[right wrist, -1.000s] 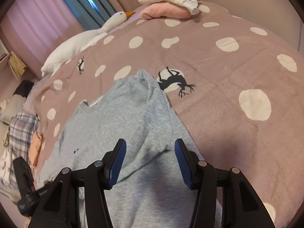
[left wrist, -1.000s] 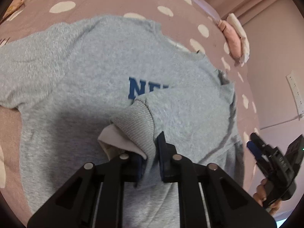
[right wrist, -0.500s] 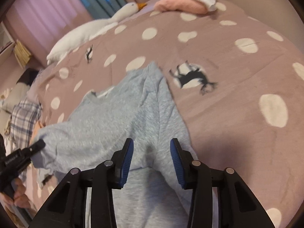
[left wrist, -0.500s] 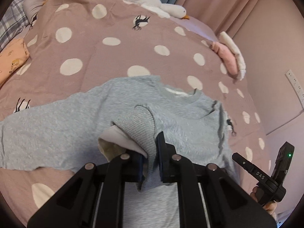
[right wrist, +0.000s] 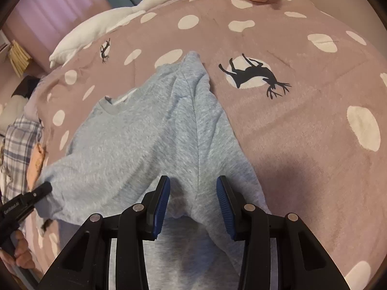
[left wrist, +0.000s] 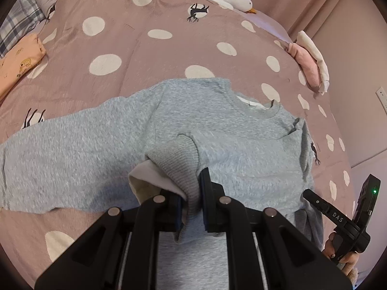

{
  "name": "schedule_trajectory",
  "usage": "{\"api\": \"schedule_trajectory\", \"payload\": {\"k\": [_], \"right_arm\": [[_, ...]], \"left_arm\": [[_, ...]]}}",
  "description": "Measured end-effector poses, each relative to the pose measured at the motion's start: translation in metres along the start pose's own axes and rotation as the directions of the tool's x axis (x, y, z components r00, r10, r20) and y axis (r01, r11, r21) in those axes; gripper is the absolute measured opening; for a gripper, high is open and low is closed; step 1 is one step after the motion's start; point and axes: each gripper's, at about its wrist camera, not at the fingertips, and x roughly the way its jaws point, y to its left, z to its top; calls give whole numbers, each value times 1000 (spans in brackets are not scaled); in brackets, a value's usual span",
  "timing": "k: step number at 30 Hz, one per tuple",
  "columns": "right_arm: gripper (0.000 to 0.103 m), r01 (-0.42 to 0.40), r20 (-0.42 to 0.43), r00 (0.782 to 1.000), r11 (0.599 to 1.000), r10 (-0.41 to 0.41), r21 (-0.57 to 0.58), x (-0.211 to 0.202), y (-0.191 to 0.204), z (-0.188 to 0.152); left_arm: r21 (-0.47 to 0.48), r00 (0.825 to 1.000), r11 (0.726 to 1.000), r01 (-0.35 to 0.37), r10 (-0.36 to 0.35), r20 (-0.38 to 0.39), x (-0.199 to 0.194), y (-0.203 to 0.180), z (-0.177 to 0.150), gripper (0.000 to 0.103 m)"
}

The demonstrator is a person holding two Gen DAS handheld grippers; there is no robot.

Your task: Fold small clothes

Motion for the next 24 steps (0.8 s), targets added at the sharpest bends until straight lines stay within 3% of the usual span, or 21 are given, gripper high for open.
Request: {"api": "schedule_trajectory", "payload": {"k": [17,24], "right_arm": [[43,19,-9,1000,1000,-19,-6,5,2,-1],[43,22,-6,1000,1000,-22,-9,6,3,-1]], "left_arm": [[-26,998,1000,-17,15,-66,25,17,-9,15],[-40,997,999,-15,12,-76,28,25,-10,22]]}}
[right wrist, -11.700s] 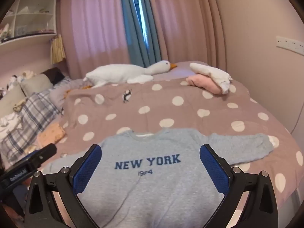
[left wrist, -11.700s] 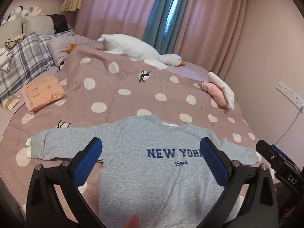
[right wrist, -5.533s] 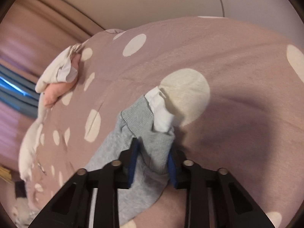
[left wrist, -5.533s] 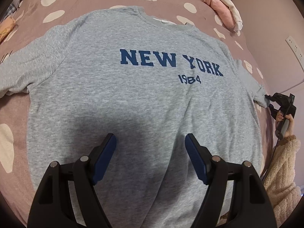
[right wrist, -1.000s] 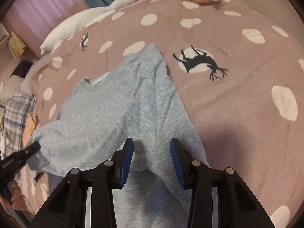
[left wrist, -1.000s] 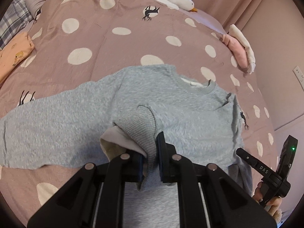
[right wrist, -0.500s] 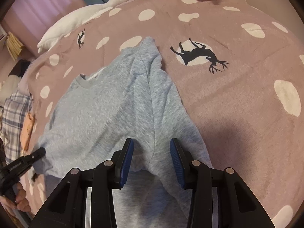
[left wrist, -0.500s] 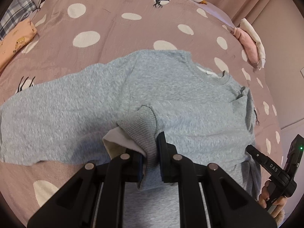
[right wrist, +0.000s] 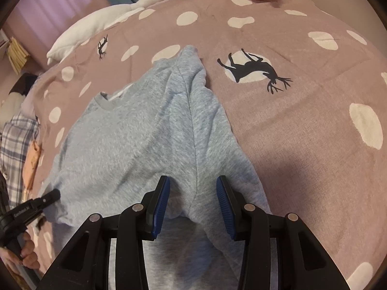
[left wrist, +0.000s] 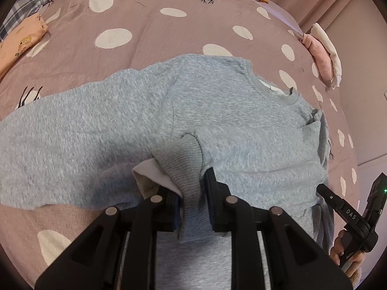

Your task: Fold small clothes

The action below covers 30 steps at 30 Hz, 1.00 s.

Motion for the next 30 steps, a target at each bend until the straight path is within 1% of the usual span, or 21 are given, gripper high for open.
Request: {"api": "schedule_trajectory", "payload": {"k": [4,7,11,13,18,20,22,25,30], "right_arm": [[43,0,0,1000,1000,0,0,0,0,0],[43,1,1,1000,1000,-1,1,0,0,0],[43,2,0,1000,1000,-2,0,0,0,0],[43,1,0,1000,1000,-1,1,1,0,0],[43,2,0,1000,1000,-2,1,0,1,0],[43,3,-1,1000,1000,-3,-1,0,1,0],[43,4,-1,1000,1000,-4,-2,1,0,0],[43,6,0,1000,1000,-6,-2,1,0,0],[43,11,4,1000,1000,-11,-5,0,1,0]], "left_arm": [[-3,1000,1000,-5,5,-1,-2,3,-2,27],[-2,1000,1000,-6,6,-5,-2,3,-4,29],[-32,1000,999,13,-14,-12,-4,9,-5,32],[-40,1000,999,11,-12,-11,-6,11,-6,35],[-70,1000,997,23,-24,-13,-12,14,-7,35],[-79,1000,997,8,-8,-2,-16,17,-7,33],[-82,1000,997,6,-6,4,-18,19,-8,33],[-87,1000,996,11,-11,-4,-15,22,-10,35],[-88,1000,996,1,-2,-4,-7,24,-14,36]]}}
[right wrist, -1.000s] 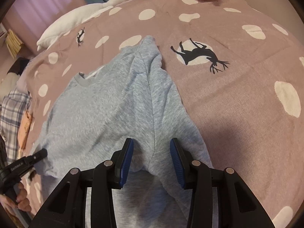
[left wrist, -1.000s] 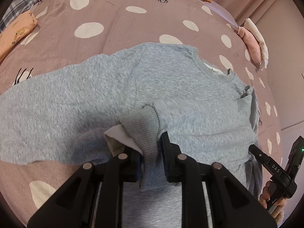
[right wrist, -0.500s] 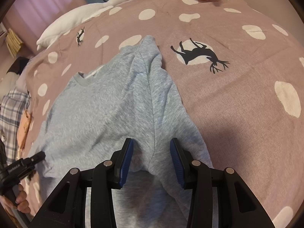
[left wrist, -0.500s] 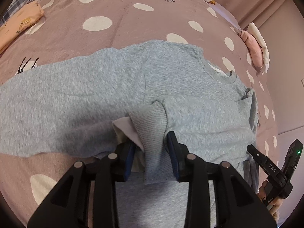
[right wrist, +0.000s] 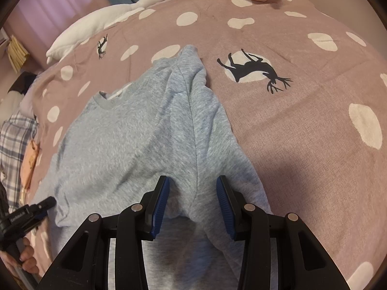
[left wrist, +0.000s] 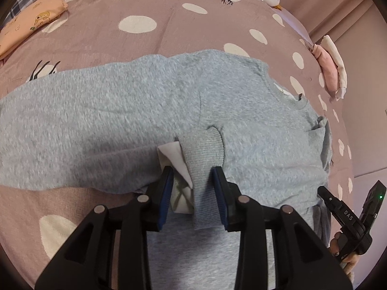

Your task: Fold small clothes

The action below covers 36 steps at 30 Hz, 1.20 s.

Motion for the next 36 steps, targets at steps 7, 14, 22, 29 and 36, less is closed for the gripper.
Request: {"api": "schedule_trajectory", "payload": {"k": [7,14,22,29,36], "right_arm": [[43,18,3,1000,1000,-18,-14,1,1,0],[43,36,10,999,999,-36,-15,-2,5,-3],[43,30,57,998,1000,-30,2,-24,1,-7],[43,38,205,978,999,-29,-39,-77,14,-3],[69,-4,328,944,997,30,-78,-121,32,-3]], "left_arm": [[-17,1000,1000,-4,5,22,7,1,-2,36],[-129,999,990,50,-48,23,-3,12,-9,36],[-137,991,990,15,4,135,-57,18,-21,43],[-220,947,975,34,39,320,-121,50,-25,76],[-383,893,923,-42,207,400,-154,104,-35,89]]}}
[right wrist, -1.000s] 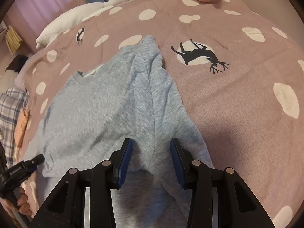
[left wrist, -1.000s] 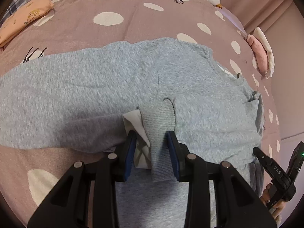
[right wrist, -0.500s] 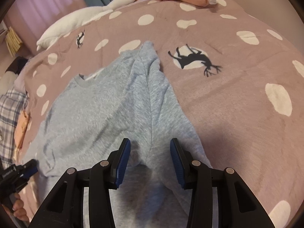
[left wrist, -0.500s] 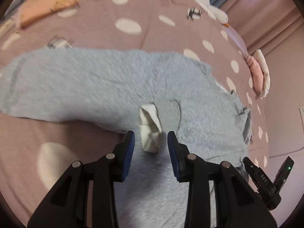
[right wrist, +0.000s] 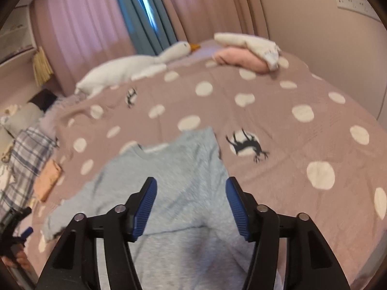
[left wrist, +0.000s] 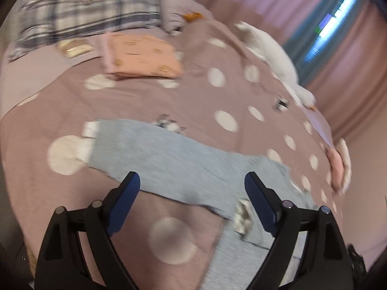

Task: Fold small clothes
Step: 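Move the left gripper to the other sleeve cuff and close on it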

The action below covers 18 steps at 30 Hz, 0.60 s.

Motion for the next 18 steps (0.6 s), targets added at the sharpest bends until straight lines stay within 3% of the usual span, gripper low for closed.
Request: {"api": "schedule_trajectory", "payload": {"k": [3,5,14,18], "right_arm": [[93,-39,78,996,999,40,-25,-14,9,0],[100,-54,115,992,997,59,-46,-19,16,-6],[100,-49,86,995,997,54,-59,-10,28,-13],[100,-50,65,996,997,54,-61,-4,34,-15]], "left_arm": [[-65,998,996,-62,62,-11,9,24,3,90],[-113,996,990,-88,85,-26,15,39,3,90],[-301,989,946,-122,92,-112,33,92,2,87],[-370,986,925,-90,31,-164,47,108,-1,73]]}}
